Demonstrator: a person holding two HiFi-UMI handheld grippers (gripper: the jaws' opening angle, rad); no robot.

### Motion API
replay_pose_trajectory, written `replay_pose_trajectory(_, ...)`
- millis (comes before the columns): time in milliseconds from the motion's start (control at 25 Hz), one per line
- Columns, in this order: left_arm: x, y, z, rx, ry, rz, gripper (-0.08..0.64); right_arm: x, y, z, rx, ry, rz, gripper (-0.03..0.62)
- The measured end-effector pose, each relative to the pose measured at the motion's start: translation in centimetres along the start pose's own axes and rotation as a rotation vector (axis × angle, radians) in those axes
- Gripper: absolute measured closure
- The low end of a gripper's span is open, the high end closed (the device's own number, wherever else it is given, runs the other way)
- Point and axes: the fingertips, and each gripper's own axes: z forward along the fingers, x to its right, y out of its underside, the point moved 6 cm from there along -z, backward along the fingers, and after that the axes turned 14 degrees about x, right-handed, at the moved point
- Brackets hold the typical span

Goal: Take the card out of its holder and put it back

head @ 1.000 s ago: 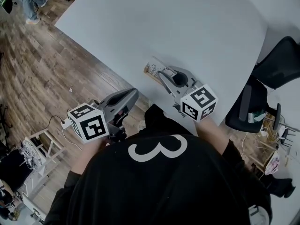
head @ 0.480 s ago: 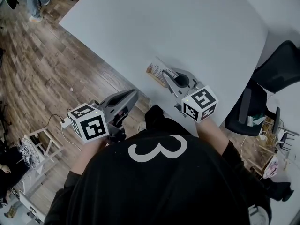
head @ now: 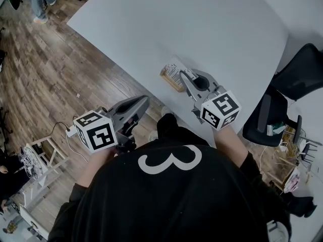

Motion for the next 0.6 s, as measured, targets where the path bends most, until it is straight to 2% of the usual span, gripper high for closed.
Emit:
replay_pose_trajectory(360, 1.1, 0.1, -1.2, 0.008, 0.024, 0.021, 0.546, 0.1, -3.0, -2.2, 0.108, 0.070, -0.005, 0.568)
replay_pose_trajectory(520, 2.0, -0.1, -2.1, 0.015, 0.041, 0.041, 0.546, -0.3, -4.1, -3.5, 0.153, 0.102, 0.025, 0.568)
replay_pose_trajectory(600, 2.3, -0.2, -2.7, 0.027, 0.049, 0.027, 0.546, -0.8, -4.6, -4.1, 0.169, 0.112, 0.036, 0.568)
